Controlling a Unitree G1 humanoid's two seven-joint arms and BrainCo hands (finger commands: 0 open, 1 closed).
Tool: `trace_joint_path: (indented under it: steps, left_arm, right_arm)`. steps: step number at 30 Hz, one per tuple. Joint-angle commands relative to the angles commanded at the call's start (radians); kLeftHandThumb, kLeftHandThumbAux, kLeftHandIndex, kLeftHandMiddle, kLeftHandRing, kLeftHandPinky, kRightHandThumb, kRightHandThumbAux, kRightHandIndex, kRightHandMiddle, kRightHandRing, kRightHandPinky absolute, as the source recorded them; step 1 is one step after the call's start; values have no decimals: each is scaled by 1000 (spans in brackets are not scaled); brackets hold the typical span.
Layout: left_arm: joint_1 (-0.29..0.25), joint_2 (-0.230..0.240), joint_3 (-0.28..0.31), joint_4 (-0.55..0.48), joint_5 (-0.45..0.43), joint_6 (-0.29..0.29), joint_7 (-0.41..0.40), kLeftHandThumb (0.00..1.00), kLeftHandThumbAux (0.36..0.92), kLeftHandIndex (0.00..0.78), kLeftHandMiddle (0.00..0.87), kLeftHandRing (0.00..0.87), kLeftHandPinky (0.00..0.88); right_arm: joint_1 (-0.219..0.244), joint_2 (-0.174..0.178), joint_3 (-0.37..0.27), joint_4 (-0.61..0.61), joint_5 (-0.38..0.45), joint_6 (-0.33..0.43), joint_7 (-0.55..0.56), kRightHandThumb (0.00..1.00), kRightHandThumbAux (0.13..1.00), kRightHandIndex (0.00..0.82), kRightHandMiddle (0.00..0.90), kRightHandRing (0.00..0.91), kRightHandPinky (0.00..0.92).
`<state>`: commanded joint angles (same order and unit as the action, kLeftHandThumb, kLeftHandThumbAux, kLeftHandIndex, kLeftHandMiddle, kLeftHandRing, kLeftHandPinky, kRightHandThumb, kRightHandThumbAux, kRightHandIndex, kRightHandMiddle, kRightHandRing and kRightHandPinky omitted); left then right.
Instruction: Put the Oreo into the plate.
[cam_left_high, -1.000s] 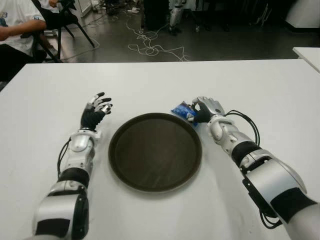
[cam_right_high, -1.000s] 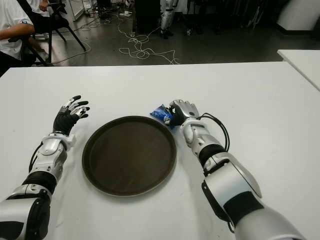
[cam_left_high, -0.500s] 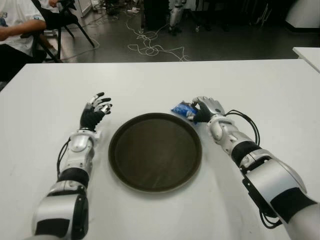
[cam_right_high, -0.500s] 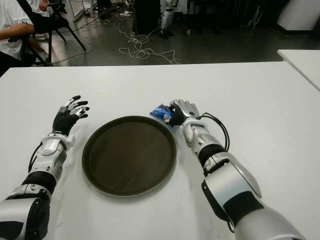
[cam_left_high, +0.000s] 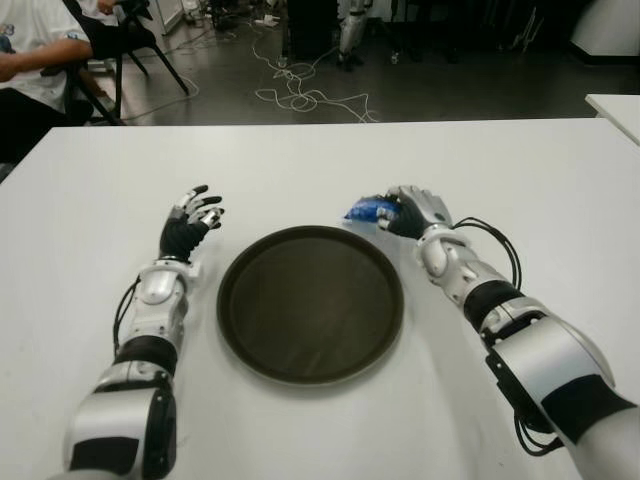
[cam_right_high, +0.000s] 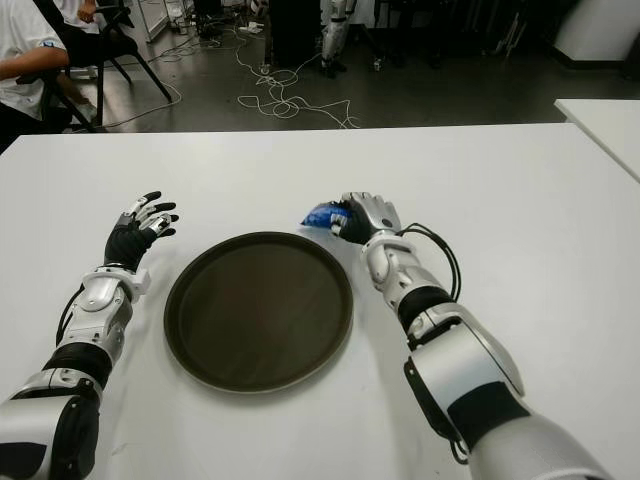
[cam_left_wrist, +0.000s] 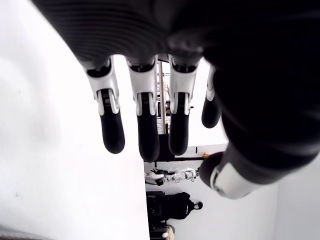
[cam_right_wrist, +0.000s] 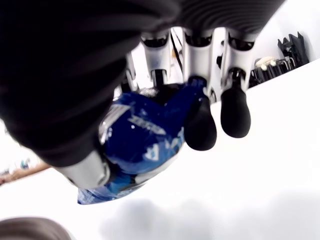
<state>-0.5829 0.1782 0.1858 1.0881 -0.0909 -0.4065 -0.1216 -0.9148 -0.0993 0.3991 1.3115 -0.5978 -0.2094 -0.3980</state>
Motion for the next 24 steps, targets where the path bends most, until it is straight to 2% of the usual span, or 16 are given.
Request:
trace_joint_path:
  steps: [7, 24]
  left_arm:
    - [-4, 2, 0, 7, 0, 7, -3, 284, 700, 167, 268, 272, 290]
    - [-13, 5, 2, 22, -2, 8, -9, 272, 708, 167, 267, 275, 297]
  right_arm:
    - [-5, -2, -5, -5, 3, -9, 4, 699, 725, 433, 721, 716, 694]
    - [-14, -6, 6, -8, -17, -9, -40, 700, 723, 433, 702, 698, 677]
